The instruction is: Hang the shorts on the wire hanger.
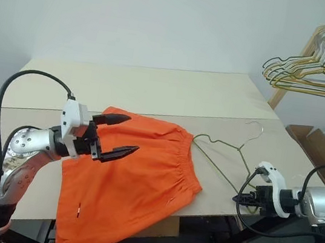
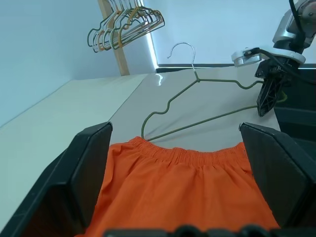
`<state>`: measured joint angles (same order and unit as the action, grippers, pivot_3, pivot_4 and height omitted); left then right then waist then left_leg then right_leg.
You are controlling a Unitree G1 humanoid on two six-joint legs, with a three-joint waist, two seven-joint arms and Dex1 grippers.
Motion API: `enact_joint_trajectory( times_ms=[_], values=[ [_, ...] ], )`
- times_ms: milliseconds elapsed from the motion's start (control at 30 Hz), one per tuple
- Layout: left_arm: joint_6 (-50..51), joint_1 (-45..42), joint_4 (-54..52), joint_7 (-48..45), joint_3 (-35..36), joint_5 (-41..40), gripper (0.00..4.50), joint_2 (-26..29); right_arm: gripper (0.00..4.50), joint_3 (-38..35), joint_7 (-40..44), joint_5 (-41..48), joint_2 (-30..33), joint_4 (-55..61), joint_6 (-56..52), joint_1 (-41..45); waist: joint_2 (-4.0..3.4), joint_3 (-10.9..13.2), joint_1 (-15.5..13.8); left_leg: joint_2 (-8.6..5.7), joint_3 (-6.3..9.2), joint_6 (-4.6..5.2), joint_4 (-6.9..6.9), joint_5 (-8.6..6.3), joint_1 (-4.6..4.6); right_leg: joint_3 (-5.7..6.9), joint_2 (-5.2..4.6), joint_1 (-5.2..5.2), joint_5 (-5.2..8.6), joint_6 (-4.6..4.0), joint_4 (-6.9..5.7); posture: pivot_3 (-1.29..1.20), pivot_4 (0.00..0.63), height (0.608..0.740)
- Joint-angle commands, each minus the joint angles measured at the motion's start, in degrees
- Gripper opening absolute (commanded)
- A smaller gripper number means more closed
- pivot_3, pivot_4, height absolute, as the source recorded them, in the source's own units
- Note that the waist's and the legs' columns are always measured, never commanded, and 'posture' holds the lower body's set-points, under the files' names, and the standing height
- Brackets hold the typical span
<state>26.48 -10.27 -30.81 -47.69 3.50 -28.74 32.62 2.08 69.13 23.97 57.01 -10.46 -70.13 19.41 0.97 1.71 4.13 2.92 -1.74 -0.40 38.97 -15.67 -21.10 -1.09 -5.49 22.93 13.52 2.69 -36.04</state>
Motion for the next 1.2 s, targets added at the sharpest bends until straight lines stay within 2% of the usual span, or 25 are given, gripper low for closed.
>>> enact_joint_trajectory(
  times_ms=[33, 367, 900, 1033, 1200],
  values=[
    [0.3, 2.8, -5.9, 1.2, 1.4, -2.0, 4.47, 1.1, 0.00, -0.8, 4.0, 3.3, 3.6, 0.9, -0.1, -1.1, 0.00, 0.0, -0.3, 0.00, 0.00, 0.01, 0.00, -0.01, -0.03, 0.00, 0.00, 0.02, 0.00, 0.00, 0.01, -0.06, 0.000, 0.740],
    [0.3, 5.1, -7.3, 0.5, 2.6, -4.7, 4.47, 3.9, 0.00, 1.6, 13.3, 8.1, 10.7, 5.5, 1.7, -7.7, 0.00, 0.0, -1.6, -0.01, 0.03, 0.01, 0.02, -0.01, 0.11, -0.02, 0.08, -0.24, 0.00, -0.02, 0.09, -0.05, 0.000, 0.740],
    [4.0, 5.9, -7.6, -2.6, 4.7, -11.9, 4.47, 9.2, 0.00, 3.4, 15.7, 7.0, 12.2, -4.2, 4.5, -4.5, 0.01, 0.0, -1.6, -0.01, 0.03, 0.00, 0.01, -0.01, 0.23, -0.02, 0.09, -0.34, 0.01, -0.01, 0.13, -0.05, 0.000, 0.740],
    [4.1, 6.1, -7.7, -2.6, 4.7, -12.6, 4.47, 9.9, 0.00, 5.1, 19.6, 8.3, 14.4, 0.1, 5.1, -6.5, 0.01, 0.0, -1.7, -0.01, 0.04, 0.01, -0.01, -0.02, 0.23, -0.02, 0.10, -0.34, 0.01, -0.01, 0.15, -0.05, 0.000, 0.740],
    [4.1, 6.1, -7.9, -2.2, 4.5, -13.1, 4.47, 10.3, 0.00, 7.7, 20.6, 7.6, 14.6, 2.0, 5.8, -7.7, 0.02, 0.0, -1.7, -0.01, 0.03, 0.00, 0.00, -0.02, 0.26, -0.02, 0.09, -0.38, 0.02, 0.00, 0.15, -0.05, 0.000, 0.740]
  ],
)
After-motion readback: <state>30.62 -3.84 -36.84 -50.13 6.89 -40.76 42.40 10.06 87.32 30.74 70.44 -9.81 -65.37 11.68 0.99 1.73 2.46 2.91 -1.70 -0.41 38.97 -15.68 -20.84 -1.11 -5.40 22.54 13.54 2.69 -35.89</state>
